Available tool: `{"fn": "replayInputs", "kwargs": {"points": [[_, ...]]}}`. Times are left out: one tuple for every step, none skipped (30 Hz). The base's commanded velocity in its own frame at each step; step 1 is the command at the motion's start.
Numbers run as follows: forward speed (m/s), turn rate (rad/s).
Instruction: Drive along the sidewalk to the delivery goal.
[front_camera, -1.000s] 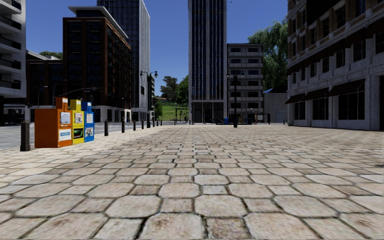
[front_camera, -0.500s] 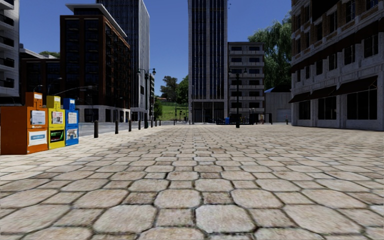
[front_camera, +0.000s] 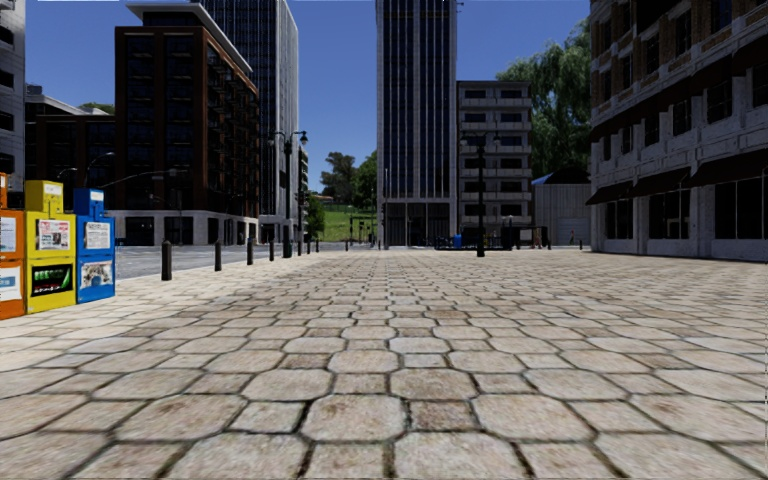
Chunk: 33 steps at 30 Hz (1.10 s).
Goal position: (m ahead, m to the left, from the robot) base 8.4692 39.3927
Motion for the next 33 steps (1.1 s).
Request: {"fn": "replayInputs", "kwargs": {"points": [[2.00, 0.00], [2.00, 0.00], [2.00, 0.00], [2.00, 0.00], [2.00, 0.00], [2.00, 0.00], [2.00, 0.00], [2.00, 0.00], [2.00, 0.00], [2.00, 0.00], [2.00, 0.00], [2.00, 0.00], [2.00, 0.00], [2.00, 0.00], [2.00, 0.00], [2.00, 0.00], [2.00, 0.00], [2.00, 0.00], [2.00, 0.00], [2.00, 0.00], [2.00, 0.00], [2.00, 0.00], [2.00, 0.00], [2.00, 0.00], [2.00, 0.00], [2.00, 0.00], [2.00, 0.00], [2.00, 0.00], [2.00, 0.00], [2.00, 0.00], [2.00, 0.00], [2.00, 0.00], [2.00, 0.00]]}}
